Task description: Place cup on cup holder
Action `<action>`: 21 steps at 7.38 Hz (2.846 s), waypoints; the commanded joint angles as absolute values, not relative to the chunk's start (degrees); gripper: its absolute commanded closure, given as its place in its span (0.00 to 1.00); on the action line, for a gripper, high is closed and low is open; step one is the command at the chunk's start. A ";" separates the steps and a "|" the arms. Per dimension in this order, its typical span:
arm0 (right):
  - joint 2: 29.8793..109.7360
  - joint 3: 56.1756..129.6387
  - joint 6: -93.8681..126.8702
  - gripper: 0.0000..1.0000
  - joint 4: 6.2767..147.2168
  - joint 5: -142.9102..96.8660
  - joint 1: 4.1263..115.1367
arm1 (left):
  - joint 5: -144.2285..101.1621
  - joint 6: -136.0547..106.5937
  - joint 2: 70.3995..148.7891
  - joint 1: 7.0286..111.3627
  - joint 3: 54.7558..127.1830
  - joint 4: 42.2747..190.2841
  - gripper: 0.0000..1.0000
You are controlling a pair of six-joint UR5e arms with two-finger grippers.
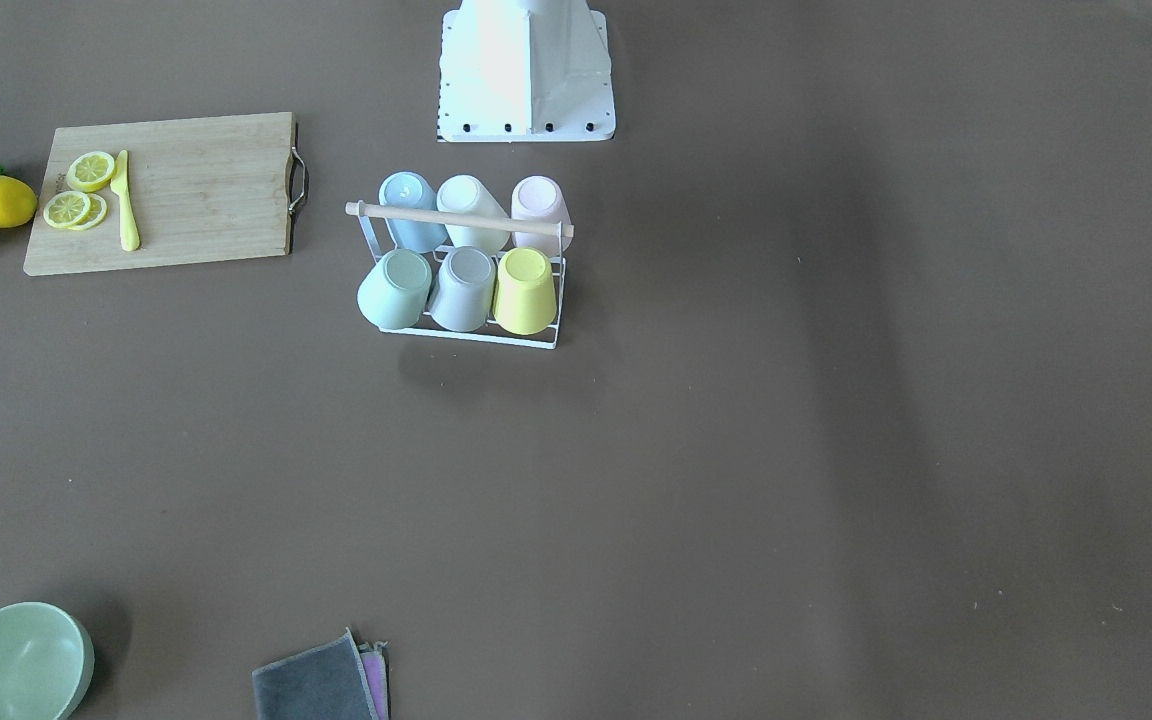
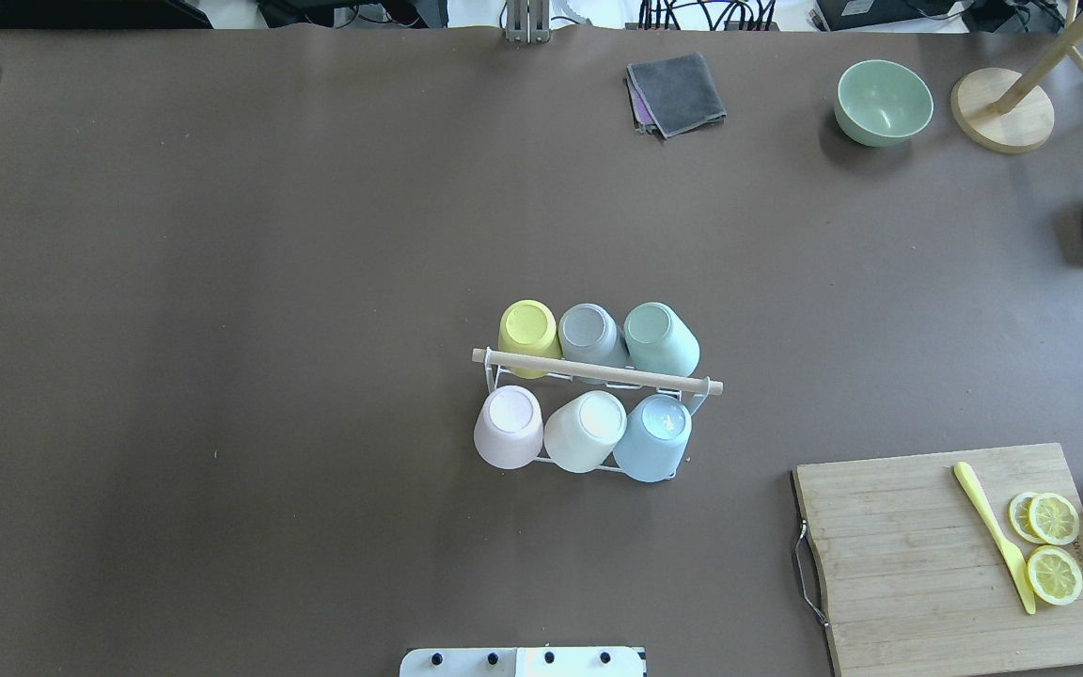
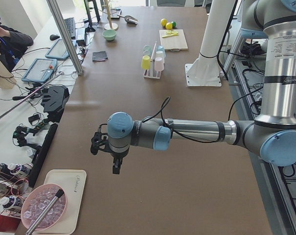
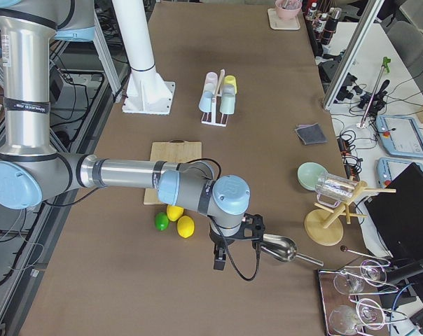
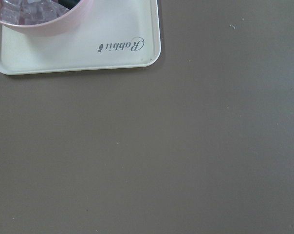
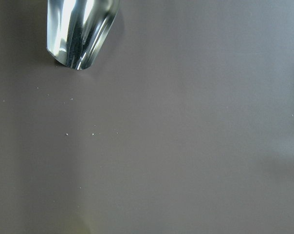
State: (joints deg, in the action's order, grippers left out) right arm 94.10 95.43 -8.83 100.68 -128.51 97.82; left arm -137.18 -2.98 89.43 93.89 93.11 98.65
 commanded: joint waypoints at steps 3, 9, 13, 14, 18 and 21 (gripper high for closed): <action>93.95 95.01 -4.13 0.00 98.63 -128.58 97.82 | -137.20 -2.99 89.38 93.78 93.16 99.05 0.01; 94.13 94.04 -4.04 0.00 96.06 -128.67 97.82 | -137.20 -2.99 89.38 93.78 93.34 99.05 0.01; 94.13 93.96 -3.96 0.00 96.06 -128.85 97.82 | -137.29 -2.99 89.47 93.78 93.34 99.23 0.01; 94.13 94.04 -3.96 0.00 96.06 -128.85 97.82 | -137.29 -2.99 89.39 93.78 93.34 99.23 0.01; 94.13 94.04 -3.96 0.00 96.06 -128.93 97.82 | -137.20 -2.99 88.59 93.78 93.43 99.67 0.01; 94.13 94.04 -3.96 0.00 96.06 -128.94 97.82 | -137.20 -2.99 88.68 93.87 93.86 99.76 0.01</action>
